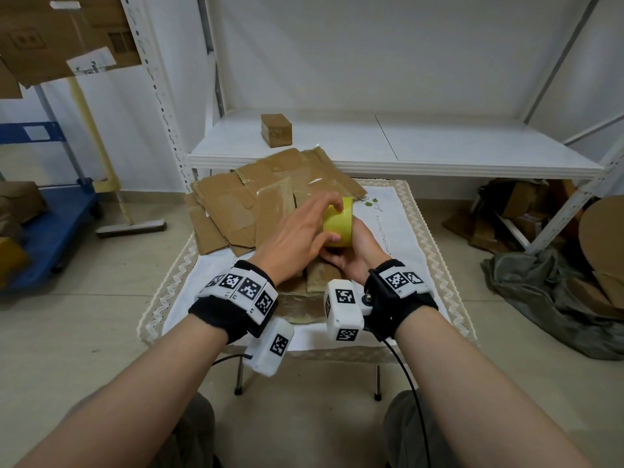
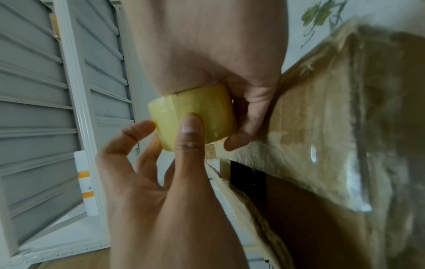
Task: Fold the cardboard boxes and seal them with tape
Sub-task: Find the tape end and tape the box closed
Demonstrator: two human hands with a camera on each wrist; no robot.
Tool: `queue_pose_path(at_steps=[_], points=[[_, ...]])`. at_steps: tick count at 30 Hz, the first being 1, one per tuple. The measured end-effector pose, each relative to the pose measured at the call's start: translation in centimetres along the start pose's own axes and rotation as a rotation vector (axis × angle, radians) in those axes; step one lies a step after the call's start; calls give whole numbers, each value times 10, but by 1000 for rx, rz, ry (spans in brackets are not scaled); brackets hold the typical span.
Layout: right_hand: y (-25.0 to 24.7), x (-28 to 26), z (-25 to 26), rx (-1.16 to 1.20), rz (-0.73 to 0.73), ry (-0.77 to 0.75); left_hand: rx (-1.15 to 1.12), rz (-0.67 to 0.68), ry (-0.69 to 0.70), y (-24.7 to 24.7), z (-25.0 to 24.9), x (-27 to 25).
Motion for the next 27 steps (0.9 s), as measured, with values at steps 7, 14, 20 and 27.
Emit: queue_pose_path(at_steps=[7, 14, 20, 27], points=[[-1, -2, 0, 2, -8, 12, 7, -2, 4, 0, 2, 1], [10, -21, 0, -123, 97, 198, -63, -3, 142, -29, -1, 16], [42, -41, 20, -48, 268, 106, 31, -226, 117, -71, 2, 27], [42, -46, 64, -210, 141, -302, 153, -446, -141, -91, 29, 13]])
Point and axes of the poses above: each hand's wrist, its own x-axis towards the middle knuckle, its own y-axis out of the palm, z = x × y, the point moved 10 cm from there along x, towards the middle knuckle, and after that the axes turned 14 degrees about y, right-handed, at the moved point
